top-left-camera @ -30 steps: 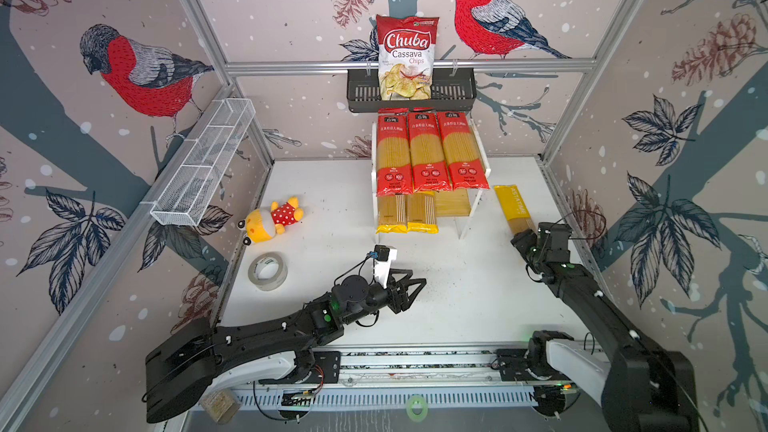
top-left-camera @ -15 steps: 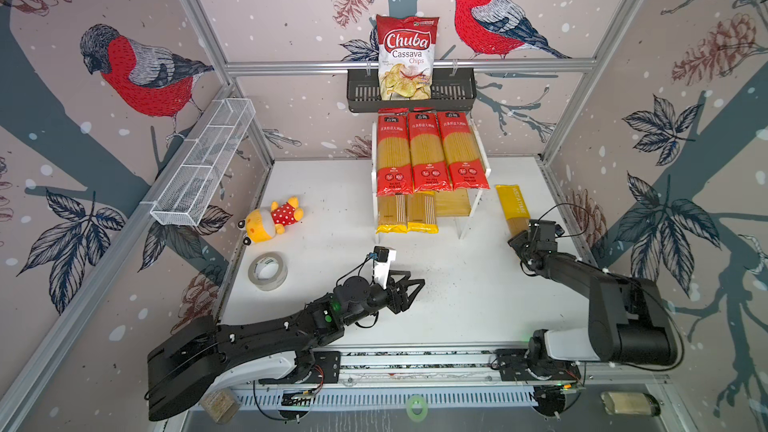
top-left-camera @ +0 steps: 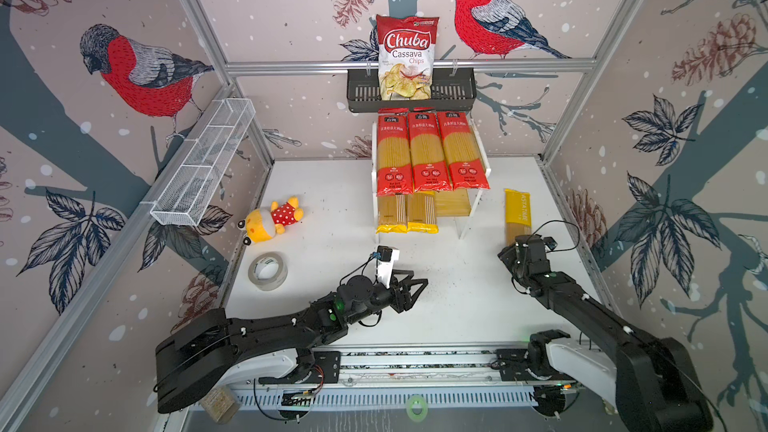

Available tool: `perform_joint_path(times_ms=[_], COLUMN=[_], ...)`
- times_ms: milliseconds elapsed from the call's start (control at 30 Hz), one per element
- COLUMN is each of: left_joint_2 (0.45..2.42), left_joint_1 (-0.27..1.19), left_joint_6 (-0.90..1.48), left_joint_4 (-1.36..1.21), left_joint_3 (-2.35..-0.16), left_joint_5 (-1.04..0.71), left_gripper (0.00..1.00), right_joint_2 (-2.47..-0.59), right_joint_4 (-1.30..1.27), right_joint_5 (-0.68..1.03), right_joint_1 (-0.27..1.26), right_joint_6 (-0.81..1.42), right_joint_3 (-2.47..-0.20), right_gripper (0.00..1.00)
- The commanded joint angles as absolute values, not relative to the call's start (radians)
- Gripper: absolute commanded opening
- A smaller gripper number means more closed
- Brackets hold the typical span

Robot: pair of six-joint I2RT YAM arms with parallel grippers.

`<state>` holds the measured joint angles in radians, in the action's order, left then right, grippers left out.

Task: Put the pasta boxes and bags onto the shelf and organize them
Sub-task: 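Move the right gripper to the lying yellow bag and grasp its middle, then drag the yellow bag with the right gripper toward the table center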

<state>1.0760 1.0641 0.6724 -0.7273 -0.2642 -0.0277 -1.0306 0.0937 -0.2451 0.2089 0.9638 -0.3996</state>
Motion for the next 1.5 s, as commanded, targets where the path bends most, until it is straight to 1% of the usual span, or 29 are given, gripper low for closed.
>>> perform_joint_path(times_ms=[0, 100, 133, 200, 333, 533, 667, 733, 767, 900, 1000, 1133, 1233, 1333, 1467], left_joint_2=[1.077, 1.075, 1.077, 1.082, 1.092, 1.090, 1.066, 1.051, 1.045, 1.038, 1.043, 1.047, 1.042, 1.039, 1.035], left_joint_1=[1.065, 1.064, 1.064, 1.064, 1.064, 1.064, 1.064, 1.065, 1.065, 1.064, 1.065, 1.064, 1.064, 1.063, 1.062], left_joint_6=[0.660, 0.660, 0.664, 0.667, 0.667, 0.663, 0.663, 0.663, 0.665, 0.667, 0.661, 0.652, 0.659, 0.673, 0.678], left_joint_4=[-0.776, -0.782, -0.784, -0.793, -0.793, -0.781, -0.764, -0.763, -0.767, -0.777, -0.780, -0.788, -0.795, -0.799, -0.805], left_joint_3=[-0.273, -0.256, -0.252, -0.247, -0.248, -0.250, -0.240, -0.230, -0.222, -0.211, -0.216, -0.218, -0.212, -0.202, -0.193], left_joint_5=[-0.049, -0.032, -0.028, -0.030, -0.031, -0.026, -0.013, -0.003, 0.000, 0.012, 0.009, 0.016, 0.025, 0.028, 0.029], left_gripper=[0.64, 0.64, 0.64, 0.64, 0.64, 0.64, 0.64, 0.64, 0.64, 0.64, 0.64, 0.64, 0.64, 0.64, 0.64], right_joint_2=[-1.035, -1.109, -1.143, -1.213, -1.355, -1.551, -1.635, -1.629, -1.619, -1.565, -1.510, -1.467, -1.432, -1.420, -1.412], right_joint_4=[0.156, 0.155, 0.153, 0.173, 0.149, 0.082, 0.071, 0.064, 0.056, 0.106, 0.149, 0.181, 0.192, 0.200, 0.273], right_joint_5=[-0.372, -0.391, -0.372, -0.343, -0.302, -0.256, -0.223, -0.231, -0.230, -0.252, -0.286, -0.280, -0.320, -0.317, -0.337], right_joint_1=[0.166, 0.101, 0.073, 0.030, 0.025, 0.066, 0.113, 0.143, 0.160, 0.216, 0.261, 0.301, 0.371, 0.448, 0.582], right_joint_6=[0.868, 0.800, 0.777, 0.751, 0.706, 0.726, 0.742, 0.764, 0.775, 0.797, 0.809, 0.847, 0.912, 0.972, 1.059], right_joint_3=[-0.465, -0.529, -0.553, -0.618, -0.702, -0.736, -0.725, -0.691, -0.667, -0.626, -0.602, -0.561, -0.511, -0.475, -0.482], right_gripper=[0.72, 0.85, 0.88, 0.90, 0.89, 0.85, 0.79, 0.77, 0.70, 0.62, 0.62, 0.60, 0.59, 0.57, 0.57])
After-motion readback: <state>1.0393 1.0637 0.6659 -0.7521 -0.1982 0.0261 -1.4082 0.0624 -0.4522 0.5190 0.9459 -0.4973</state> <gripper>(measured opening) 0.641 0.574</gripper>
